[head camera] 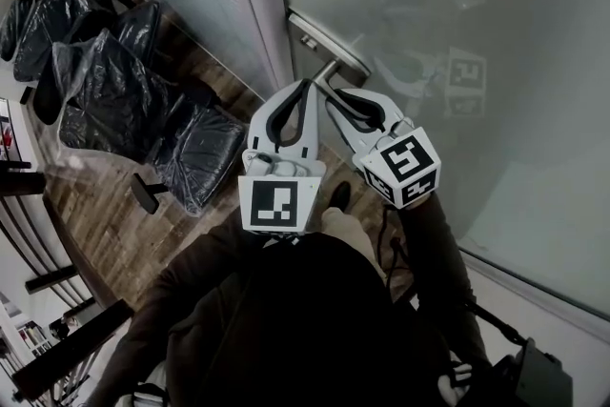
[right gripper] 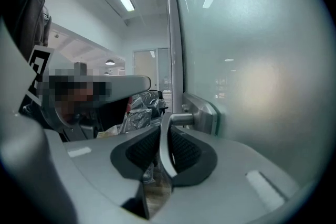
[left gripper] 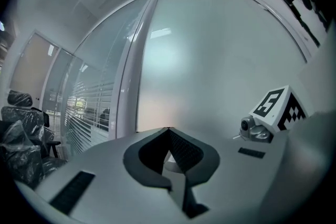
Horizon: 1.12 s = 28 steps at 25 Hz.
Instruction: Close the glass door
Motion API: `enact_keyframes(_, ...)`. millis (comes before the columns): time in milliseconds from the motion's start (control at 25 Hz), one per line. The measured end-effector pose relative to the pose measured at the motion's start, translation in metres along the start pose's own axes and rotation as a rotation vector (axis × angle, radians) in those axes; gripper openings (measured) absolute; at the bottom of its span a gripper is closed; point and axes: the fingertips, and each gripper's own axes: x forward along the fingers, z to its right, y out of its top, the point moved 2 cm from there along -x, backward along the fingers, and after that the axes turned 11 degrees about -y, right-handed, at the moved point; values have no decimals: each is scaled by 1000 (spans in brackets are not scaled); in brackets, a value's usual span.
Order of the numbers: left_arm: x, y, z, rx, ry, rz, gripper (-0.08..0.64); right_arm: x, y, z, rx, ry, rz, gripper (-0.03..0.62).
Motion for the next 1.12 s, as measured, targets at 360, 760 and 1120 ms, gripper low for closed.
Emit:
enact_keyframes(360,-1,14,24,3,-72,9,-5,-46,-2,13,4,-78,27,87)
enact_keyframes(760,-6,12,50,-9,-184,20,-3,-109,1,26,86,-340,84,2)
enact_keyframes(1120,-5,24,60,5,-219,51,-3,-128,43,11,61,-364,171,0)
